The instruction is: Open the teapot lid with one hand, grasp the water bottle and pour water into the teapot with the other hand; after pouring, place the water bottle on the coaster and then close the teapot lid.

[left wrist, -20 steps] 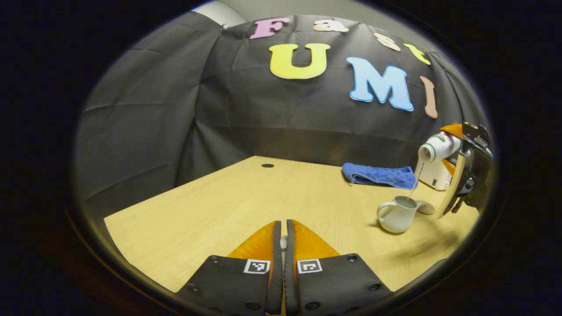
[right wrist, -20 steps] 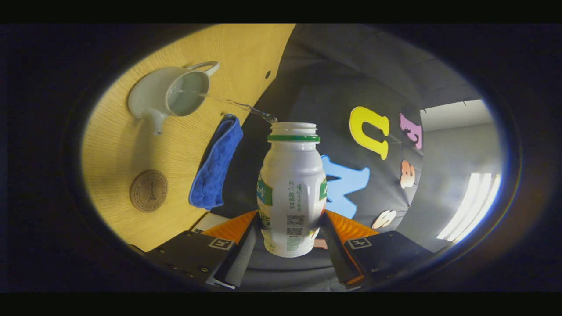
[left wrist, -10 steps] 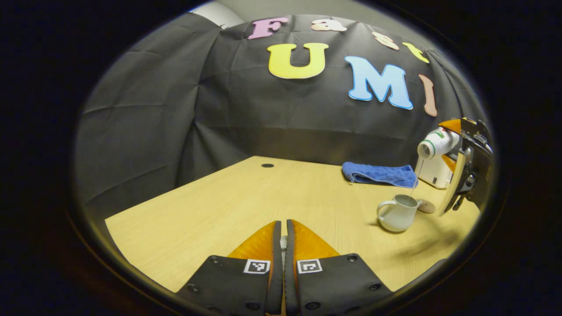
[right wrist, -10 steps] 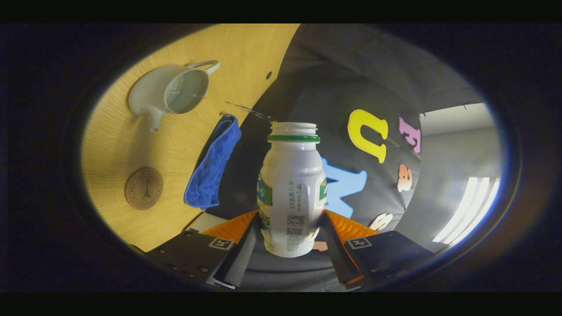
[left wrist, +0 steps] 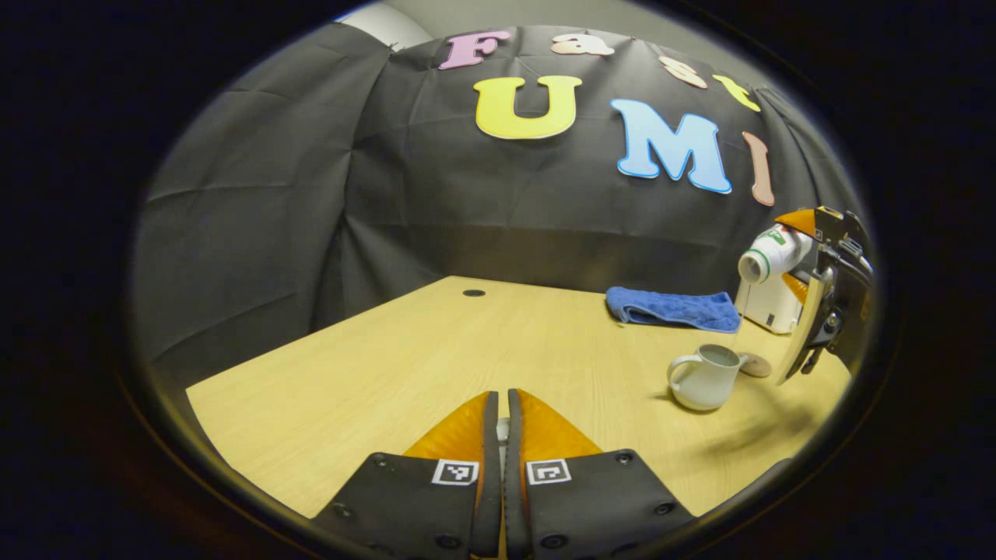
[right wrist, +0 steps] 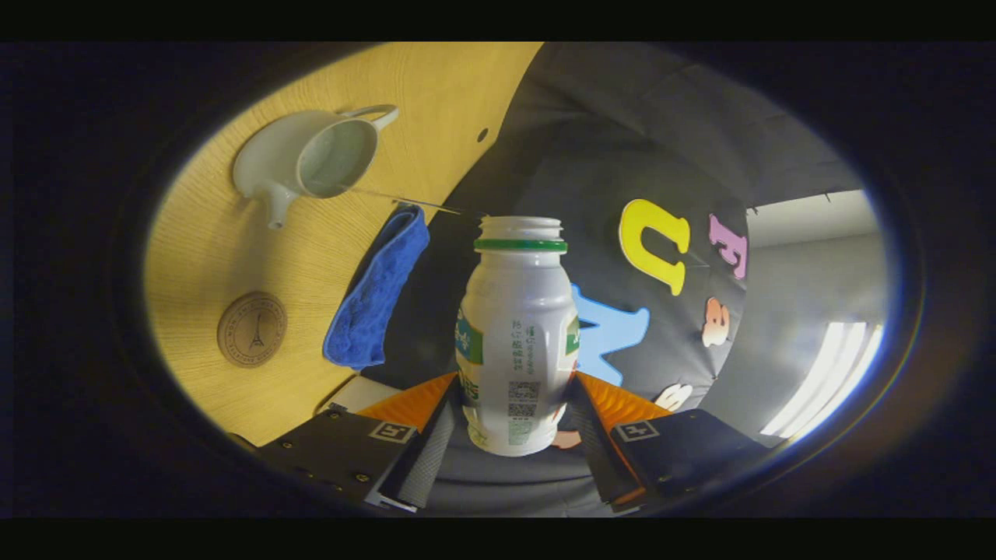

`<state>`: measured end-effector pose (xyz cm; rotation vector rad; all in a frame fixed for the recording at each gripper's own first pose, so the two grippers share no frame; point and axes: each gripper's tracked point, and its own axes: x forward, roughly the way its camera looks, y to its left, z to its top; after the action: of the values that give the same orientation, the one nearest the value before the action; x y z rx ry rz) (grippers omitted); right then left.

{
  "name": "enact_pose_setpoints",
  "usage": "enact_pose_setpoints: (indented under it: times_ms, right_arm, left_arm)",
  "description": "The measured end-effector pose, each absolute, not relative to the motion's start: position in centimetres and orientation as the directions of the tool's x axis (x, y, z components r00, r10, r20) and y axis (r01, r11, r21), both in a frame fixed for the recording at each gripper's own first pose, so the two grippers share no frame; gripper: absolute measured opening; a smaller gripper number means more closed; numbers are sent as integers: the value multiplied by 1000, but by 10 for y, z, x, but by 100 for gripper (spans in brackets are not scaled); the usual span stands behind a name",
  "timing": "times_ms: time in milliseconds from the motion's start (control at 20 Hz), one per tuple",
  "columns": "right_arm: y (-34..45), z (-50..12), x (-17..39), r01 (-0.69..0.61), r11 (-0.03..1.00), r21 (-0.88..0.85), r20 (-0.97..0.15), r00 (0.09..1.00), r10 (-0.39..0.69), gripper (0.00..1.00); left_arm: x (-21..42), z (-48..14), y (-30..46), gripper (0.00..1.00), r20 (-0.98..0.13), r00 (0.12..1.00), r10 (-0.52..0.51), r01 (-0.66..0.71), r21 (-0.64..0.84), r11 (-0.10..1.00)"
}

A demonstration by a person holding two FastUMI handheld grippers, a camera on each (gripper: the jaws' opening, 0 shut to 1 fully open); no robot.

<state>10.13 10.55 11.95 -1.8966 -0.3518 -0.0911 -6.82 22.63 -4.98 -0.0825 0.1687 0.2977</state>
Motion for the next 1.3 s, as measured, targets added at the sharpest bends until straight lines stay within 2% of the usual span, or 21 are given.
enact_pose_setpoints:
  times_ms: [200, 250, 300, 1300]
  right_arm:
    - [109, 121, 102, 290, -321, -901, 231, 950, 211, 78]
    - [111, 121, 101, 292, -326, -899, 231, 949, 214, 78]
    - [112, 121, 101, 294, -329, -897, 231, 948, 218, 77]
    - [140, 129, 108, 322, -415, -851, 212, 934, 289, 78]
  left_arm:
    - [-68, -50, 226, 9, -177, 942, 286, -299, -54, 953]
    - [-68, -51, 225, 12, -177, 942, 285, -298, -54, 953]
    - [-68, -50, 226, 9, -177, 942, 284, -298, -55, 953]
    - [-69, -49, 226, 8, -173, 945, 278, -292, -61, 954]
